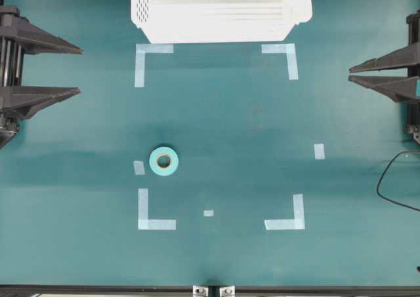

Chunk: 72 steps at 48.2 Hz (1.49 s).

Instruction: Put the tape into the white basket.

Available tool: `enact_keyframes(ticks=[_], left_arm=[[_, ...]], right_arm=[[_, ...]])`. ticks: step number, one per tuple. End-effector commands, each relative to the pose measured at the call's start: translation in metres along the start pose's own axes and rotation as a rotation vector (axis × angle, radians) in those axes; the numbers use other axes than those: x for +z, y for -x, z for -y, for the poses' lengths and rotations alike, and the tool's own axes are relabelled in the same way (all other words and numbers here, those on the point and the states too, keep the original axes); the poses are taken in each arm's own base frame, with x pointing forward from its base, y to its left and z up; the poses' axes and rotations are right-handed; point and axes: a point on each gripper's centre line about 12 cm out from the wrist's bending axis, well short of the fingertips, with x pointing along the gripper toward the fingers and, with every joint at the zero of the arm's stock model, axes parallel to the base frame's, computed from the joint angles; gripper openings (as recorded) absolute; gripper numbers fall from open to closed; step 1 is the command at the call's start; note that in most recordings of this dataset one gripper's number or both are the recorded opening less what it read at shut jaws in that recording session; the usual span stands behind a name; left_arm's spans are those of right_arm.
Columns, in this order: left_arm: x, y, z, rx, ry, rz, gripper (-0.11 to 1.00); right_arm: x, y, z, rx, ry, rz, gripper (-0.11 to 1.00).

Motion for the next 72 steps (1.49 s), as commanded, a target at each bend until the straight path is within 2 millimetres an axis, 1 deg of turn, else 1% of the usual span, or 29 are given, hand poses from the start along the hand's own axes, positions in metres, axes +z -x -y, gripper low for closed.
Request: enact_keyframes(ticks=[1, 2, 3, 6, 8, 10, 14, 20, 24, 30, 37, 39, 42, 45, 50, 53, 55, 56, 58, 66, 72], left_arm=[[0.001, 0.000, 0.000, 0.002, 0.031, 0.011, 0.24], [0.001, 0.001, 0.001, 0.000, 0.032, 0.012, 0.24], [0.000, 0.001, 0.001, 0.000, 0.033, 0.011, 0.22], [-0.001, 0.002, 0.001, 0.000, 0.038, 0.012, 0.10], [-0.002, 0.003, 0.001, 0.000, 0.039, 0.012, 0.02], [-0.002, 0.003, 0.000, 0.001, 0.042, 0.014, -0.03], [-0.003, 0.003, 0.001, 0.000, 0.038, 0.012, -0.09], [-0.006, 0.004, 0.001, 0.000, 0.033, 0.006, -0.11], [-0.010, 0.005, 0.001, 0.000, 0.031, -0.005, -0.11], [-0.014, 0.009, -0.001, 0.008, 0.032, -0.008, -0.11], [-0.011, 0.015, -0.001, 0.008, 0.033, 0.018, -0.11], [-0.010, 0.016, -0.001, 0.008, 0.034, 0.026, -0.11], [-0.009, 0.018, -0.001, 0.007, 0.033, 0.031, -0.11], [-0.008, 0.020, -0.001, 0.007, 0.033, 0.034, -0.11], [-0.012, 0.021, -0.001, 0.007, 0.037, 0.018, -0.11], [-0.015, 0.021, -0.001, 0.007, 0.040, 0.009, -0.11], [-0.017, 0.022, -0.001, 0.006, 0.039, 0.000, -0.11], [-0.019, 0.022, -0.001, 0.007, 0.039, -0.008, -0.11], [-0.022, 0.023, -0.001, 0.007, 0.039, -0.017, -0.11], [-0.033, 0.029, -0.001, 0.007, 0.039, -0.035, -0.11], [-0.042, 0.037, -0.001, 0.007, 0.039, -0.043, -0.11]], right_arm=[[0.003, -0.002, 0.001, -0.004, -0.012, 0.008, 0.24], [0.000, -0.001, 0.001, -0.006, -0.010, 0.002, 0.24], [-0.001, -0.001, 0.001, -0.007, -0.010, 0.000, 0.22], [-0.006, 0.000, 0.002, -0.009, -0.012, -0.009, 0.09], [-0.009, 0.001, 0.002, -0.009, -0.012, -0.015, 0.03], [-0.010, 0.001, 0.002, -0.009, -0.012, -0.018, 0.01], [-0.010, 0.001, 0.002, -0.009, -0.012, -0.021, 0.01], [-0.010, 0.001, 0.002, -0.009, -0.013, -0.023, 0.01], [-0.006, 0.001, 0.002, -0.009, -0.016, -0.014, 0.01], [-0.005, 0.000, 0.002, -0.009, -0.053, -0.009, 0.01], [-0.006, 0.000, 0.002, -0.010, -0.108, -0.013, 0.01], [-0.007, 0.000, 0.002, -0.010, -0.110, -0.016, 0.06], [-0.007, 0.000, 0.002, -0.010, -0.110, -0.015, 0.18], [-0.007, 0.000, 0.002, -0.009, -0.107, -0.012, 0.34], [-0.005, 0.000, 0.002, -0.009, -0.107, -0.009, 0.65], [-0.005, 0.000, 0.002, -0.008, -0.107, -0.007, 0.82], [-0.005, -0.001, 0.002, -0.008, -0.107, -0.007, 0.91], [-0.005, -0.001, 0.002, -0.009, -0.107, -0.009, 0.94], [-0.005, -0.002, 0.002, -0.009, -0.107, -0.010, 0.96], [-0.007, -0.009, 0.002, -0.010, -0.108, -0.033, 0.96], [-0.007, -0.018, 0.002, -0.011, -0.109, -0.050, 0.96]])
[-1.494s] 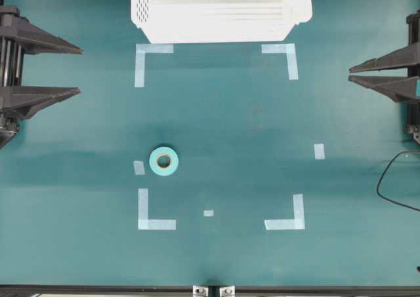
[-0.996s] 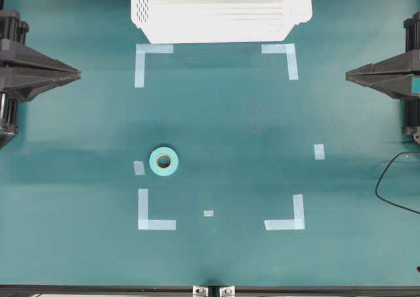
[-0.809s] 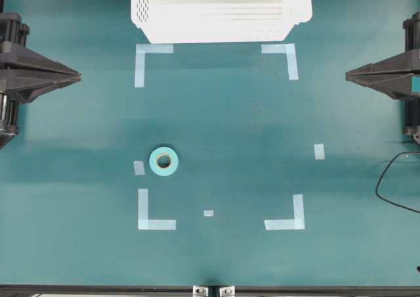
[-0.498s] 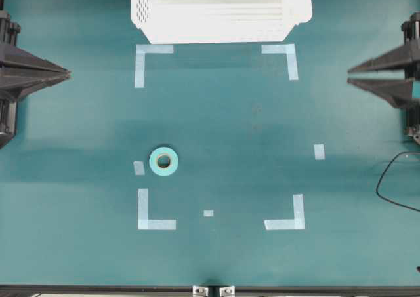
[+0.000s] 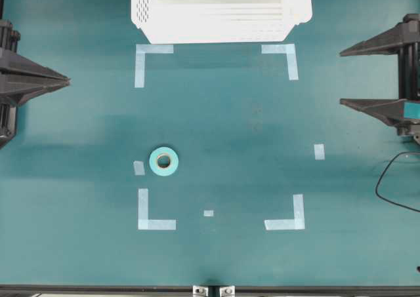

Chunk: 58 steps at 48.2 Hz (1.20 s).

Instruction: Put the tape into the white basket.

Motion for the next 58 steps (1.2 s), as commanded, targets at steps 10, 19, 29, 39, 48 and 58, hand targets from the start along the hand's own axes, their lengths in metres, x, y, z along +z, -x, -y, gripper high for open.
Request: enact_keyframes(ticks=[10, 19, 29, 39, 48, 58], left_arm=[[-0.016, 0.014, -0.001, 0.002, -0.006, -0.040, -0.11], [-0.034, 0.023, -0.001, 0.003, -0.001, -0.123, -0.11], [-0.044, 0.026, -0.002, 0.003, -0.006, -0.184, -0.11], [-0.055, 0.029, -0.002, 0.004, -0.007, -0.221, -0.11], [-0.062, 0.030, -0.002, 0.005, 0.000, -0.239, -0.11], [-0.069, 0.032, -0.003, 0.005, -0.007, -0.250, -0.11]], right_arm=[[0.015, -0.025, -0.001, -0.002, -0.002, -0.007, 0.96], [0.015, -0.043, -0.001, -0.006, -0.002, -0.039, 0.96], [0.010, -0.062, -0.001, -0.012, -0.003, -0.093, 0.96], [0.000, -0.085, 0.000, -0.022, -0.005, -0.189, 0.96], [-0.005, -0.104, 0.001, -0.028, -0.005, -0.242, 0.96], [-0.011, -0.125, 0.001, -0.033, -0.003, -0.308, 0.96]])
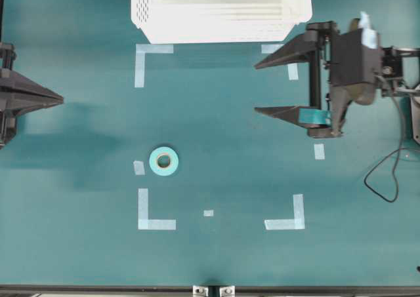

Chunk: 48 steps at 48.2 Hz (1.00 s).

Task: Put the tape into the white basket.
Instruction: 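Move the right gripper left toward the teal tape roll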

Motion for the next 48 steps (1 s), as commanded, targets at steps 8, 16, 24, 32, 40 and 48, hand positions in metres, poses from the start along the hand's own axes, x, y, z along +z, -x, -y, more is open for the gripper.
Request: enact_keyframes(ticks=[8, 16, 24, 32, 40, 48], left_arm=[[0.002, 0.000, 0.000, 0.001, -0.003, 0.012, -0.11], [-0.001, -0.001, 0.000, 0.002, -0.003, 0.015, -0.11], [-0.003, -0.001, 0.000, 0.002, -0.001, 0.022, -0.11], [-0.003, -0.001, 0.000, 0.002, -0.001, 0.022, -0.11], [-0.004, 0.000, 0.000, 0.002, -0.001, 0.025, -0.11], [-0.005, 0.000, -0.001, 0.002, 0.003, 0.025, -0.11]], right_arm=[[0.013, -0.019, -0.004, 0.003, 0.003, -0.034, 0.96], [0.016, -0.032, -0.007, 0.006, 0.005, -0.072, 0.96], [0.016, -0.044, -0.010, 0.008, 0.008, -0.112, 0.96], [0.014, -0.057, -0.015, 0.018, 0.013, -0.130, 0.96], [0.009, -0.067, -0.019, 0.025, 0.017, -0.156, 0.96], [0.007, -0.075, -0.023, 0.033, 0.020, -0.166, 0.96]])
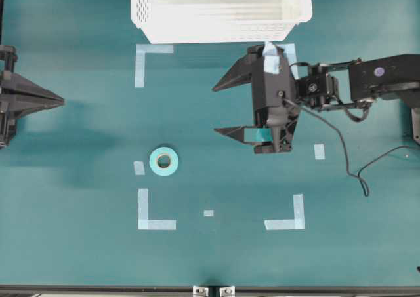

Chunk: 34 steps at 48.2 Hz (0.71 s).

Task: Put the tape into the white basket.
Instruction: 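Move the right gripper left toward the teal tape roll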

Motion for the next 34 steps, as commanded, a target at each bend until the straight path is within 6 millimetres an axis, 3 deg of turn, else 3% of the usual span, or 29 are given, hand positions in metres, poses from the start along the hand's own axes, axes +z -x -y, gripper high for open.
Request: enact_keyframes(ticks=[1, 34], left_arm=[[0.004, -0.001, 0.000, 0.003, 0.004, 0.012, -0.11], [0.003, 0.001, 0.000, 0.002, 0.007, 0.026, -0.11]], right_arm=[[0.014, 0.000, -0.005, 0.011, 0.002, 0.036, 0.96], [0.015, -0.039, -0.017, 0.018, 0.015, -0.105, 0.96]])
